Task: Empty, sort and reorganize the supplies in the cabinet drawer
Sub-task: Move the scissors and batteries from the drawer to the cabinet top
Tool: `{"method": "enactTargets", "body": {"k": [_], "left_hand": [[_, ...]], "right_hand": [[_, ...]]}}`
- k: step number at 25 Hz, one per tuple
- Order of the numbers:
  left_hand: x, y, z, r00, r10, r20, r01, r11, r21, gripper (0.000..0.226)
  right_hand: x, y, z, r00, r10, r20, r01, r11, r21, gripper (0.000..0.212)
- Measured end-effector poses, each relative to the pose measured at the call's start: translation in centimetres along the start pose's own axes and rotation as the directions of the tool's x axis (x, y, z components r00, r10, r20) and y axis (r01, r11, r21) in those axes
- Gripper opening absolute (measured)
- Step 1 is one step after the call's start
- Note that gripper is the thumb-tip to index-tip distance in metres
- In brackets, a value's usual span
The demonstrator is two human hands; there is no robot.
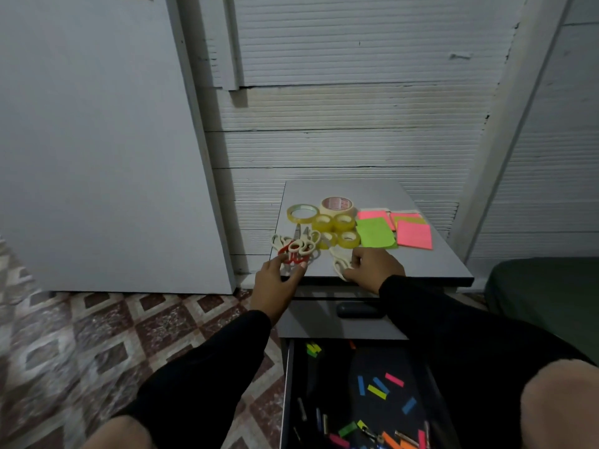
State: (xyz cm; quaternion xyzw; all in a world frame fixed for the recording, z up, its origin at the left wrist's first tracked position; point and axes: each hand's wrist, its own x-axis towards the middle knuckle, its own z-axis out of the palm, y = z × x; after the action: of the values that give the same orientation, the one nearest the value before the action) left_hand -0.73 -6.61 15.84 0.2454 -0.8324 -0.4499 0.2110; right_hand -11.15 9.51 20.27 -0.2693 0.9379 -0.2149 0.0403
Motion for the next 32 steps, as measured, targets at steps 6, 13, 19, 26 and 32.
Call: {"method": "enactTargets", "body": {"k": [6,13,19,26,32], "left_hand": [[2.3,0.2,0.0,0.994,0.071,-0.078,-0.065,0.994,0.086,0.055],[3.0,-0.5,0.8,0.996,0.074,-0.058,-0.066,0.990,0.122,0.054],[3.5,-0.9,0.5,0.997,0.060,-0.038,-0.056,0.992,0.117,0.057],[4.8,-1.6,0.1,0.998,0.059,0.013,-0.059,0.998,0.013,0.053],[5.5,-2.0,0.0,0.998,0.020,0.059,-0.016,0.998,-0.065,0.052]], "right_hand": [[1.6,1.5,0.4,0.998,-0.011,0.065,0.016,0.997,-0.072,0.029],[1.6,0.9,1.5,0.996,-0.027,0.084,0.035,0.995,-0.097,0.031],[2.3,-0.4,-1.2,0.998,0.063,-0.009,-0.063,0.998,-0.026,0.036],[5.6,-4.2,0.1,0.997,-0.055,-0.045,0.056,0.998,0.013,0.038],[9.0,-6.7,3.2,0.994,-0.093,-0.064,0.088,0.993,-0.082,0.026]]}}
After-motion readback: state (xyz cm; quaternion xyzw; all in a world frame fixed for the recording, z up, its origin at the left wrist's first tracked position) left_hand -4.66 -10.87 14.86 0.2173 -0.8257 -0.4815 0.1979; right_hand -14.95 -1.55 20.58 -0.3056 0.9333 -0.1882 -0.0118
